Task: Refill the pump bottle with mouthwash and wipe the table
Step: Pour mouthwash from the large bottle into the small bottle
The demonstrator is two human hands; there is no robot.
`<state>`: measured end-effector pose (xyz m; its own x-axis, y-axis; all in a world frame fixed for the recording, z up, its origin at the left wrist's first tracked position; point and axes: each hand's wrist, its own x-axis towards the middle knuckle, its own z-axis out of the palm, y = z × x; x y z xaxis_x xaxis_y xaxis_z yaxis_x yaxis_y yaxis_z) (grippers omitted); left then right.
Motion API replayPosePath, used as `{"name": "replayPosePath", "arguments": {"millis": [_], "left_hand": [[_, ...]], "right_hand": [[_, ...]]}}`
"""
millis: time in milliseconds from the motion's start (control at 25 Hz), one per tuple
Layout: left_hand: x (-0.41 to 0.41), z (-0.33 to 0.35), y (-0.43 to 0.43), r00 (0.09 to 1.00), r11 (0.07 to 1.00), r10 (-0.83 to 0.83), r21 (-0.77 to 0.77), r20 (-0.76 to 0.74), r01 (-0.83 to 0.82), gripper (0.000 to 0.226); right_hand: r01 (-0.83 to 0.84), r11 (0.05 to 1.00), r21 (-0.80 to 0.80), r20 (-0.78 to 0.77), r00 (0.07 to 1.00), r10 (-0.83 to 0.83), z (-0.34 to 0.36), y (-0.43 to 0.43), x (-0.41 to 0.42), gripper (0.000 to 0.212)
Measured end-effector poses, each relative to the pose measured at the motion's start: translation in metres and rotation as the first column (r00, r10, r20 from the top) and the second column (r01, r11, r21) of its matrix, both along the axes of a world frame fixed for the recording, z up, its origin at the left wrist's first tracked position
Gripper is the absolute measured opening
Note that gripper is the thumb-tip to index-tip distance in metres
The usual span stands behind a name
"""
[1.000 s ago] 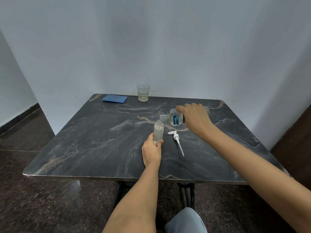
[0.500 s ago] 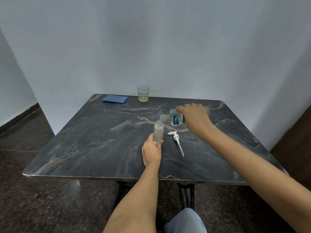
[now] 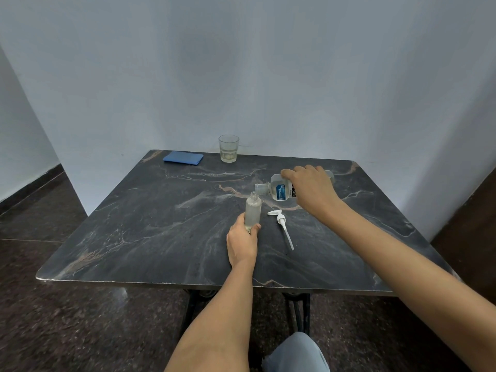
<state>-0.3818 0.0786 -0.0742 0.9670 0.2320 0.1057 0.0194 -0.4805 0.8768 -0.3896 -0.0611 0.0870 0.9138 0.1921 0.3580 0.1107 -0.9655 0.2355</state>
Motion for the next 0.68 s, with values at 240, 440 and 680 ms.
{"name": "replayPosePath", "arguments": {"millis": [240,440,680], "left_hand": [[0.0,-0.001,0.0,1.0,1.0,0.0,0.0,0.002,0.0,0.039],[0.0,0.0,0.0,1.0,1.0,0.003,0.003,0.003,-0.003,0.039],[-0.001,0.0,0.0,1.0,1.0,0.002,0.008,-0.011,-0.002,0.041]], "right_hand": [[-0.011,1.0,0.007,0.001,1.0,0.011,0.002,0.001,-0.002,0.048],[-0.003,1.0,0.003,-0.001,1.0,0.003,0.001,0.001,-0.001,0.048],[0.05,0.985,0.164,-0.062,0.997,-0.04,-0.013,-0.008,-0.003,0.054]]}}
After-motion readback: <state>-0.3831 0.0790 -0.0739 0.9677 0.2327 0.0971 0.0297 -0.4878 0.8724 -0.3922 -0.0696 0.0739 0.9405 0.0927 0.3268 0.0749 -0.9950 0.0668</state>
